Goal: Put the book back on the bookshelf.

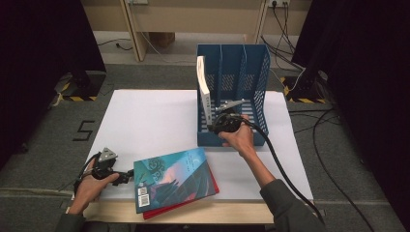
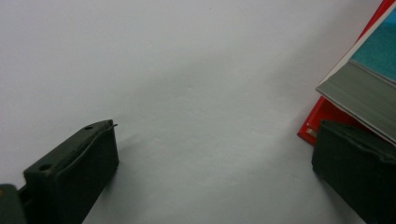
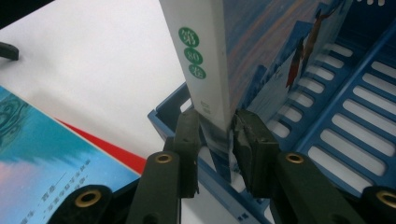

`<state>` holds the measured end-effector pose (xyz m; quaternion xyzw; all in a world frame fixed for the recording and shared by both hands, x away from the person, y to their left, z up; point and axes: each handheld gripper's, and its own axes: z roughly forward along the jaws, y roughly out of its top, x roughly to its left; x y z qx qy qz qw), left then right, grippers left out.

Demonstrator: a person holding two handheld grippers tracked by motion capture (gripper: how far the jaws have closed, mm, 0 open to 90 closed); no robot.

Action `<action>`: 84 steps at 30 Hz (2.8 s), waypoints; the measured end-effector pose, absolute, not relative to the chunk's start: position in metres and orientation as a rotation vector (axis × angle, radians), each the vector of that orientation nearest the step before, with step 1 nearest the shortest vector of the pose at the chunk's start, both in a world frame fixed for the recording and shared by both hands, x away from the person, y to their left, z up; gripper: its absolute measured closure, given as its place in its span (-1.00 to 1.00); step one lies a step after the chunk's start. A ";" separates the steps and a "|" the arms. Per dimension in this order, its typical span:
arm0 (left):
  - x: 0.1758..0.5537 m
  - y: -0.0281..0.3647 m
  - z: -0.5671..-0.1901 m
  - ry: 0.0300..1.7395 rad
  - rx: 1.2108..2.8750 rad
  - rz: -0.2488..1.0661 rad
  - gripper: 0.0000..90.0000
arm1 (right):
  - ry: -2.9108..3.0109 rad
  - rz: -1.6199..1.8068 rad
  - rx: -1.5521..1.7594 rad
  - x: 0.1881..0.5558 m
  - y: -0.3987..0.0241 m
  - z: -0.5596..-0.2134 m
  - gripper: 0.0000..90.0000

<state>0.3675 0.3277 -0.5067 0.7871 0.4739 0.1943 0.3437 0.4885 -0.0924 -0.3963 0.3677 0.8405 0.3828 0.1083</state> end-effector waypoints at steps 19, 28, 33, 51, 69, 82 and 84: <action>0.367 0.328 -0.507 1.232 2.044 0.505 -1.00 | 2.412 1.167 1.156 0.515 -0.087 -0.400 0.59; 0.367 0.328 -0.507 1.232 2.045 0.504 -1.00 | 2.410 1.131 1.152 0.507 -0.096 -0.391 0.39; 0.368 0.328 -0.507 1.232 2.045 0.503 -1.00 | 2.421 1.131 1.157 0.494 -0.103 -0.383 0.20; 0.358 0.334 -0.496 1.287 2.024 0.527 -0.55 | 2.504 1.220 1.161 0.436 -0.128 -0.388 -0.11; 0.317 0.309 -0.482 1.258 2.086 0.469 -0.67 | 2.603 1.162 1.201 0.407 -0.132 -0.424 -0.20; 0.311 0.295 -0.474 1.215 2.170 0.578 -0.41 | 2.686 1.183 1.238 0.404 -0.122 -0.441 -0.23; 0.311 0.294 -0.472 1.207 2.187 0.590 -0.39 | 2.702 1.170 1.234 0.404 -0.119 -0.445 -0.24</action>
